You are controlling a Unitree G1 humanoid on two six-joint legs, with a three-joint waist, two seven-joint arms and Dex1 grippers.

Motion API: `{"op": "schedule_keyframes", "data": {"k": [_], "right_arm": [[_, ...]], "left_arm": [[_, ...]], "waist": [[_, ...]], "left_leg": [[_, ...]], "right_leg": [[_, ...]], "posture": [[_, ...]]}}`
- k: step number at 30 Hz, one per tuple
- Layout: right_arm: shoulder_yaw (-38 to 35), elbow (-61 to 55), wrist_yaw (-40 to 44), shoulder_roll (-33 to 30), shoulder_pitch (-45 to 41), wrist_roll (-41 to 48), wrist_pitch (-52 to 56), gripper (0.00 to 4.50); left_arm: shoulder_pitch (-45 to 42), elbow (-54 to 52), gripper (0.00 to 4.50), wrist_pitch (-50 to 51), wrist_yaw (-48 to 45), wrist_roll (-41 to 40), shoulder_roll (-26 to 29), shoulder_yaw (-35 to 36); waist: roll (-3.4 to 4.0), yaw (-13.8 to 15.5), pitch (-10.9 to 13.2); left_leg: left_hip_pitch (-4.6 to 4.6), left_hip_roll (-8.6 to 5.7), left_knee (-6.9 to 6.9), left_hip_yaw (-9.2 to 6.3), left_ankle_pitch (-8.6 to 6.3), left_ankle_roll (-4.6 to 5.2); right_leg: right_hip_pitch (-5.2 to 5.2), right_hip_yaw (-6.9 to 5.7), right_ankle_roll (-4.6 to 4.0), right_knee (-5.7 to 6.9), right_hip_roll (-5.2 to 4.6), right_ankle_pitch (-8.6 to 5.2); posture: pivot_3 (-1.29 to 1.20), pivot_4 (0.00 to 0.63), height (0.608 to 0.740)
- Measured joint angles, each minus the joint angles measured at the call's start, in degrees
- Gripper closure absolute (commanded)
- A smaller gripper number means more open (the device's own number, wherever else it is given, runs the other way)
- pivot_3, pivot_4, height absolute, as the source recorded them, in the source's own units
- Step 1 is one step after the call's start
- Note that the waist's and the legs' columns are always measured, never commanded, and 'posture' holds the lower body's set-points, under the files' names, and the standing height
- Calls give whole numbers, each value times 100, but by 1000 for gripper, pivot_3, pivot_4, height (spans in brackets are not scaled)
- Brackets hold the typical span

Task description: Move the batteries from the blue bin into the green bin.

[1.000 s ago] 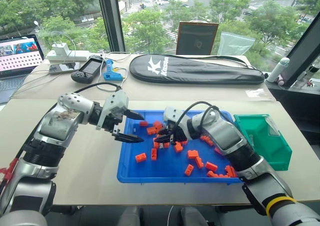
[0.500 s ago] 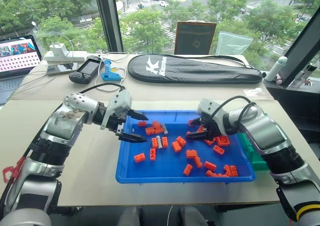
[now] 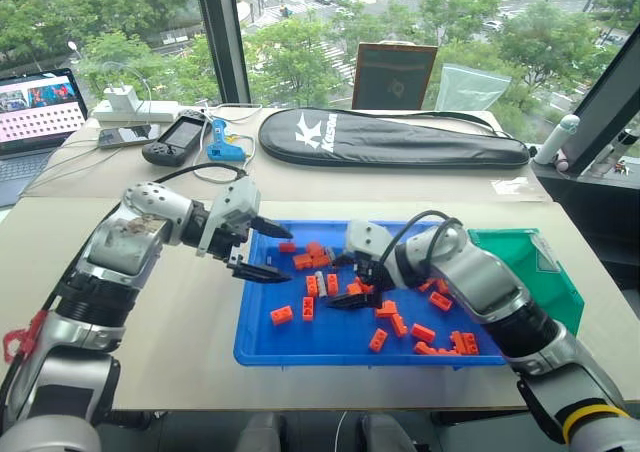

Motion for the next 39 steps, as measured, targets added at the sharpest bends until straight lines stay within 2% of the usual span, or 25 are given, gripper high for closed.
{"op": "schedule_keyframes", "data": {"k": [8, 9, 10, 17, 21, 26, 30, 33, 35, 36, 39], "right_arm": [[159, 879, 157, 216, -162, -327, -560, 39], [181, 943, 178, 246, -169, -348, -631, 540], [206, 1011, 201, 281, -176, -379, -693, 634], [300, 1253, 353, 339, -172, -519, -910, 3024], [245, 1104, 453, 141, -160, -524, -887, 3043], [-264, 621, 598, -569, -182, -458, -701, 3043], [-606, 737, 589, -1042, -247, -538, -702, 3043], [-660, 860, 591, -1156, -260, -584, -719, 3043], [-657, 967, 581, -1156, -251, -647, -735, 2042], [-647, 1014, 575, -1161, -248, -691, -746, 1866], [-621, 998, 639, -1194, -188, -714, -615, 818]], "left_arm": [[197, -281, 0, 46, 60, 3, 46, 16], [225, -318, 0, 57, 61, -7, 56, 28], [262, -361, 0, 70, 62, -18, 72, 35], [292, -402, 0, 127, 87, -74, 76, 41], [292, -397, 0, 123, 91, -77, 76, 41], [284, -340, 0, 101, 70, -74, 49, 40], [268, -249, 0, -11, 47, -61, -13, 15], [229, -223, 0, -41, 26, -58, -57, -14], [179, -181, 0, -96, 20, -47, -100, -41], [160, -158, 0, -111, 19, -30, -104, -42], [144, -136, 0, -114, 6, 18, -88, -41]], "waist": [[0, -2, 0], [0, -2, 0], [0, -3, 0], [1, -4, 0], [2, 4, 1], [2, 11, 3], [2, 8, 3], [1, -10, 3], [1, -16, 3], [1, -16, 3], [0, -6, 4]], "left_leg": [[0, 1, 0, 0, 0, 0], [1, 1, 0, 0, 0, 0], [0, 2, 0, -1, 0, 0], [1, 2, 0, -1, 0, 0], [0, 1, 0, -1, 0, 0], [0, 0, 0, 0, 0, 0], [0, 1, 0, 1, 0, 0], [1, 2, -1, 2, 0, 0], [1, 2, -1, 2, 0, 0], [1, 2, -1, 1, 0, 0], [0, 1, -1, 2, 0, 0]], "right_leg": [[-1, 0, 0, 1, 1, 0], [-1, 0, -1, 1, 1, 0], [-1, -1, -1, 2, 2, 0], [-2, -1, -1, 5, 2, 0], [-1, -1, 0, 4, 1, 0], [0, -1, -1, 0, -1, 0], [-1, -1, -1, -1, 0, -1], [-1, -1, -2, 0, 2, -1], [-3, 0, -2, 1, 3, -1], [-2, 0, -2, 1, 3, -1], [-2, 0, -2, -2, 1, -1]], "posture": [[0, 150, 734], [0, 150, 734], [0, 150, 734], [0, 150, 734], [0, 150, 734], [0, 150, 734], [0, 150, 734], [0, 150, 734], [0, 150, 734], [0, 150, 734], [0, 150, 734]]}}
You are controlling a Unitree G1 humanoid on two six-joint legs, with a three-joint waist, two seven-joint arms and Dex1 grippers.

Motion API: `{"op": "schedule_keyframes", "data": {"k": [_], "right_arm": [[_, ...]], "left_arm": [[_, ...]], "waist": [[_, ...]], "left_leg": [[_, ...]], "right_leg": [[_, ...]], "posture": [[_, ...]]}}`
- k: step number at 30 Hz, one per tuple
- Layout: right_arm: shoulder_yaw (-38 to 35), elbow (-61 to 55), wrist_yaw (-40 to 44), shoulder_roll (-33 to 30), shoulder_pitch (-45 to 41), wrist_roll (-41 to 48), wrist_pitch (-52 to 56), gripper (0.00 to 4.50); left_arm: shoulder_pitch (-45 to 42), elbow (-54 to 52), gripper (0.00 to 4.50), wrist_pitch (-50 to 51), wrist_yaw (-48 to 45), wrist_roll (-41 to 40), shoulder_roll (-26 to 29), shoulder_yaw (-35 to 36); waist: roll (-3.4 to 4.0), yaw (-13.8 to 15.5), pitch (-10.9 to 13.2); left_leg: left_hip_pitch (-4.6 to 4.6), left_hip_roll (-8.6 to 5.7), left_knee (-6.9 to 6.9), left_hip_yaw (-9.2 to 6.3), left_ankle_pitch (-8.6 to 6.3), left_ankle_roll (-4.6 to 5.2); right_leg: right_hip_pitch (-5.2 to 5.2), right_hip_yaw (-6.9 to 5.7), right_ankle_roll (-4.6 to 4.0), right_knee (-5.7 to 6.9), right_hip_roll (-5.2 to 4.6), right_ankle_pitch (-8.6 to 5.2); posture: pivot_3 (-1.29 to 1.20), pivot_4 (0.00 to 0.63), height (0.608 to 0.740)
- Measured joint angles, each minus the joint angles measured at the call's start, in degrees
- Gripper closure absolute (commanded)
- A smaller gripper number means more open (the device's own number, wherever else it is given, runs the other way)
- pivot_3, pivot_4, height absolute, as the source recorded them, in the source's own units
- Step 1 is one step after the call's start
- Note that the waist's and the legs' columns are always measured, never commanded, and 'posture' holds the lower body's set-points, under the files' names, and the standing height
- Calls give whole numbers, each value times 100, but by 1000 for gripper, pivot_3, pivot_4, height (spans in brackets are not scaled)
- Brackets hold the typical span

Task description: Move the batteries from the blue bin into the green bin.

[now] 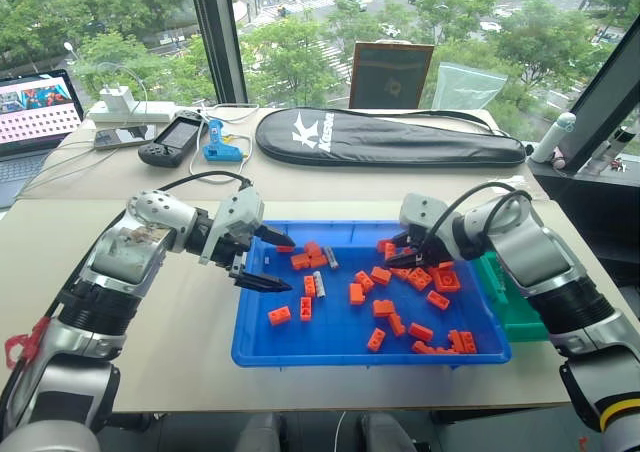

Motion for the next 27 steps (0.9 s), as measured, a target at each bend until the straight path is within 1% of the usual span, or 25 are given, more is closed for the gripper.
{"op": "schedule_keyframes", "data": {"k": [2, 3, 7, 13, 16, 22, 27], "right_arm": [[-63, -197, 21, 251, -2, 212, 227, 175], [-61, -332, 21, 393, -3, 307, 276, 32], [5, -658, 14, 780, -17, 417, 293, 32], [508, -551, 12, 1412, -25, 369, 44, 32], [712, -266, 14, 1516, -94, 226, -112, 32], [828, 284, 16, 1770, -432, 9, -436, 32], [940, 801, 47, 1866, -470, -158, -736, 32]], "left_arm": [[0, -2, 0, 1, -15, 0, 12, 1], [0, -4, 0, 1, -17, 0, 12, 1], [16, -6, 0, 2, -26, 2, 88, 2], [46, -34, 0, 14, -23, 2, 162, 6], [114, -92, 0, 39, -19, 0, 236, 12], [212, -301, 0, 180, 6, -51, 287, 33], [298, -401, 0, 284, 60, -134, 357, 104]], "waist": [[0, -27, 0], [0, -35, 0], [1, -2, 1], [1, 5, 1], [1, 6, 2], [2, -3, 2], [2, -3, 2]], "left_leg": [[1, 2, 0, 0, 0, 0], [1, 5, -1, -1, 0, 0], [1, 5, 0, -5, 0, 0], [0, 3, 1, -4, 0, 0], [0, 2, 1, -4, 0, 0], [1, 4, 0, -4, 0, 0], [1, 4, 1, -4, 0, 0]], "right_leg": [[-1, 2, 0, 2, 2, 0], [-3, 2, 0, 6, 5, 0], [0, 0, 0, 7, 6, 0], [0, -1, 0, 7, 4, 0], [-1, -2, -1, 7, 3, 0], [-2, -2, -1, 10, 5, 0], [-2, -2, -1, 10, 5, 0]], "posture": [[0, 150, 734], [0, 150, 734], [0, 150, 734], [0, 150, 734], [0, 150, 734], [0, 150, 734], [0, 150, 734]]}}
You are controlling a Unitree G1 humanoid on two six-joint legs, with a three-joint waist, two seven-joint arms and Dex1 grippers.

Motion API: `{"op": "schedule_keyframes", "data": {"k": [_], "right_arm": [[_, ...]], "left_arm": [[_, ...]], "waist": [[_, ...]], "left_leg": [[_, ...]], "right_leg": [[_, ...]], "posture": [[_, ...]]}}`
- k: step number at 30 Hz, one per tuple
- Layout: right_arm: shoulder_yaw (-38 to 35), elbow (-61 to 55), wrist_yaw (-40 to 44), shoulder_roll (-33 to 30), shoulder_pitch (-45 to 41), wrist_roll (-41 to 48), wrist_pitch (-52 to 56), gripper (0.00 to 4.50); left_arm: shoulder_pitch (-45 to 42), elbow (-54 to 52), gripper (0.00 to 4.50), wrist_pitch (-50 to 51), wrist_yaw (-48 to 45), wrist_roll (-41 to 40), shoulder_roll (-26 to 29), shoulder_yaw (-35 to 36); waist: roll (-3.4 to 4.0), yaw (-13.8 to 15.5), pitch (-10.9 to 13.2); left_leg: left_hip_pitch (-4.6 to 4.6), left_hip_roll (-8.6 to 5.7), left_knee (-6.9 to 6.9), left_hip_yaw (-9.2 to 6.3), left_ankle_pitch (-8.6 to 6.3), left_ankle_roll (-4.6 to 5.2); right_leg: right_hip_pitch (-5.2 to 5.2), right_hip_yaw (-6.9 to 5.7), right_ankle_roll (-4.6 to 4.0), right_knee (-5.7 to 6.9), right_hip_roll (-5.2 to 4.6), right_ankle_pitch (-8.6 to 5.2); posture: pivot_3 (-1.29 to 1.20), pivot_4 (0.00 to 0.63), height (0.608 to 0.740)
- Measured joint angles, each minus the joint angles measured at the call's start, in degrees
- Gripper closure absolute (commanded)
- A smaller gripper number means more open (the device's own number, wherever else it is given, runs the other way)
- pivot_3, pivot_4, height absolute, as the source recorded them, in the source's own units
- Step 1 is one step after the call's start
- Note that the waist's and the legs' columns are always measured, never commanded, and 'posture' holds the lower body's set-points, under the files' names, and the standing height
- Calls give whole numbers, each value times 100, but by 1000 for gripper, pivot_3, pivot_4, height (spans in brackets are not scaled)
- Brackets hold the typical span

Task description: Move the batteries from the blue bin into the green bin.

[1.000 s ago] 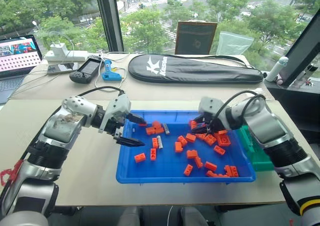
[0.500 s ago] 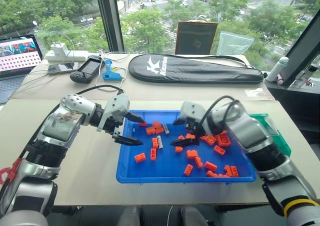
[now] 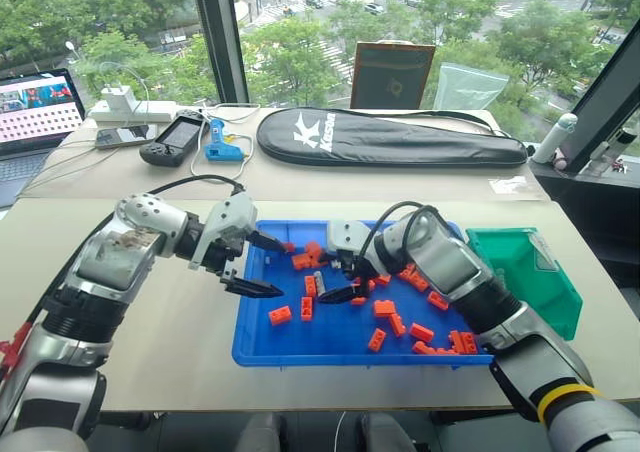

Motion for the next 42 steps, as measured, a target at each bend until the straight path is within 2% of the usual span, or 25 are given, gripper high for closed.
{"op": "schedule_keyframes", "data": {"k": [7, 10, 13, 15, 20, 24, 27, 30, 38, 42], "right_arm": [[50, 557, -12, 353, -34, -173, -400, 32], [35, 695, -44, 425, -67, -222, -531, 701], [14, 749, -84, 443, -69, -240, -612, 1812], [13, 716, -44, 409, -50, -239, -621, 2037], [-68, 248, 68, 65, 109, -199, -357, 2037], [-405, -555, 178, -359, 214, 57, 267, 2037], [-1076, -1359, 98, -701, 287, 453, 1044, 2037], [-1827, -1959, -156, -1327, 517, 642, 1610, 2037], [-3559, -2335, -831, -2796, 1744, 858, 2680, 2037], [-4143, -2333, -1163, -3023, 2225, 966, 3021, 2037]], "left_arm": [[59, -127, 0, 79, 62, -69, 13, 32], [59, -128, 0, 81, 73, -70, 21, 32], [59, -125, 0, 80, 76, -69, 27, 32], [56, -114, 0, 77, 75, -69, 27, 31], [11, -18, 0, 58, 41, -66, 2, 17], [-158, 132, 0, -40, -24, -33, -111, -59], [-284, 300, 0, -174, -77, 34, -283, -145], [-355, 409, 0, -258, -91, 54, -412, -199], [-440, 606, 0, -404, -140, 93, -601, -248], [-505, 736, 0, -457, -217, 156, -673, -283]], "waist": [[0, -6, 0], [0, -6, 0], [1, -6, 0], [1, -5, 0], [1, 12, 1], [1, 16, 4], [1, 19, 5], [0, 61, 5], [-1, 84, 5], [-1, 40, 5]], "left_leg": [[1, 1, 0, 0, 0, -1], [1, 1, 0, -1, 1, -1], [1, 1, 0, -1, 1, -2], [1, 1, 0, 0, 1, -2], [1, -1, 0, 0, 1, -2], [0, 0, 0, -1, 1, -2], [0, 0, 0, -2, 1, -2], [0, -4, 0, 0, 1, -2], [0, -4, -3, 4, 1, -1], [1, -5, -3, 4, 1, -1]], "right_leg": [[0, 0, 0, 2, 2, 0], [1, 0, 0, 3, 2, 0], [1, 0, 0, 3, 1, 0], [1, 0, 0, 3, 1, 0], [2, 0, 0, 2, 0, 0], [1, -1, 0, 1, 0, 0], [1, -1, 0, 1, 0, 0], [5, -2, 0, -6, -5, 0], [5, 0, -1, -12, -6, -1], [5, 3, -1, -10, -6, 0]], "posture": [[0, 150, 734], [0, 150, 734], [0, 150, 734], [0, 150, 734], [0, 150, 734], [0, 150, 734], [0, 150, 734], [0, 150, 734], [0, 150, 734], [0, 150, 734]]}}
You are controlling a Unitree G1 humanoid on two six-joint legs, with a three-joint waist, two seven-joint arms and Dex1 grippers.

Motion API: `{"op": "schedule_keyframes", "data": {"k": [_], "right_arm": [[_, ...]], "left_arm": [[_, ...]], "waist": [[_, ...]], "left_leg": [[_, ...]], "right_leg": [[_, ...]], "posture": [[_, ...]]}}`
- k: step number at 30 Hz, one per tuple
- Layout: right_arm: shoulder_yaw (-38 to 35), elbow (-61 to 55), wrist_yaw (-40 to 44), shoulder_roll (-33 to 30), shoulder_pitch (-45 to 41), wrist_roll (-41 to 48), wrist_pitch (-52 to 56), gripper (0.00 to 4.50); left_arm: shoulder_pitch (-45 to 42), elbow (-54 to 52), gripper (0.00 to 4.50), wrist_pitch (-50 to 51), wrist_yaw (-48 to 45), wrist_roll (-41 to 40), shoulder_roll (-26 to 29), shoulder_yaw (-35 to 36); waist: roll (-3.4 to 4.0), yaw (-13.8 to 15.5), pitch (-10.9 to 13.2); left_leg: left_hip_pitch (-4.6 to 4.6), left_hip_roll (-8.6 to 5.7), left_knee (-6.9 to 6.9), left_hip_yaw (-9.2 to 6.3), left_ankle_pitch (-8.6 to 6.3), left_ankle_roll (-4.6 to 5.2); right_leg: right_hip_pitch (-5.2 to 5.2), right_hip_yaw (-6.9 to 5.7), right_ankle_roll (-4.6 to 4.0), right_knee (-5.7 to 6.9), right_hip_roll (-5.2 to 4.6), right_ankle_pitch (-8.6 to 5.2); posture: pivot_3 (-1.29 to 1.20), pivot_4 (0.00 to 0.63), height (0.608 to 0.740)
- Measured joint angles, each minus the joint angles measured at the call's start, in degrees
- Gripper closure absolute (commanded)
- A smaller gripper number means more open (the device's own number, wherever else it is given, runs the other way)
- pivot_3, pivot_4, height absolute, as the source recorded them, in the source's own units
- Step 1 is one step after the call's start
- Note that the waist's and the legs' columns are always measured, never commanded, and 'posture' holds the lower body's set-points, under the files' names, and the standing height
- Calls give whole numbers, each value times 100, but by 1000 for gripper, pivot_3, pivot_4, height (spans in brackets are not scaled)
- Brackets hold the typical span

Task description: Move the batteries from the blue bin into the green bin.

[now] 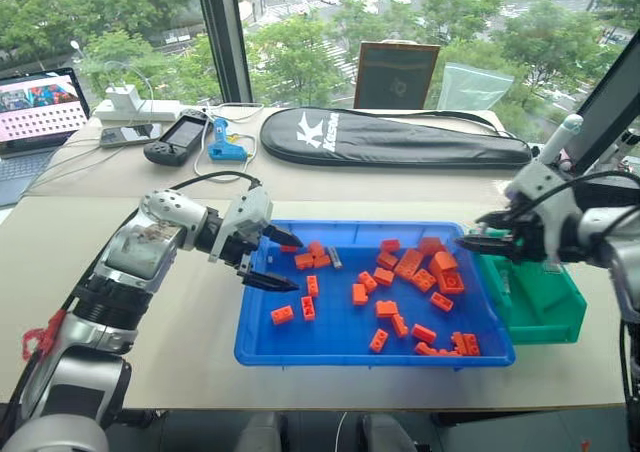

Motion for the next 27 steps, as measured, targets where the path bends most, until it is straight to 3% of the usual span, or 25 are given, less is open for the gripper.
{"op": "schedule_keyframes", "data": {"k": [8, 10, 14, 19, 24, 27], "right_arm": [[-55, 90, -528, -175, 571, -6, -36, 2037], [-54, 205, -635, -204, 670, -12, -65, 1035], [-52, 235, -741, -200, 744, 61, -88, 37], [-66, 191, -1131, -199, 497, 52, -86, 37], [-146, -580, -1134, -106, 449, 453, 153, 37], [-217, -1182, -1581, 1062, -252, 912, 733, 37]], "left_arm": [[-2, -7, 0, -79, -84, 25, -11, -39], [0, -8, 0, -79, -84, 25, -6, -39], [47, -58, 0, -63, -88, 21, 69, -38], [57, -63, 0, -62, -51, 25, 115, -33], [49, 69, 0, -63, -91, 25, 381, 27], [-94, 301, 0, -70, -56, 24, 468, 214]], "waist": [[1, -28, 0], [1, -26, 0], [2, -29, 1], [2, -39, 1], [3, -46, 1], [-1, -116, 3]], "left_leg": [[1, -2, 1, 1, 0, 0], [0, -3, 1, 1, 0, 0], [0, -2, 1, 1, 0, 0], [1, -2, 1, 0, 0, 0], [-1, 1, -4, 0, 0, 0], [1, 10, 0, -11, 1, 0]], "right_leg": [[2, 5, 1, -2, -1, 0], [2, 5, 1, -3, -2, 0], [2, 5, 1, -4, -1, -1], [1, 5, 1, -2, 0, -1], [-2, 5, 2, -5, 1, -1], [-1, 6, -3, 0, 15, 3]], "posture": [[0, 150, 734], [0, 150, 734], [0, 150, 734], [0, 150, 734], [0, 150, 734], [0, 150, 734]]}}
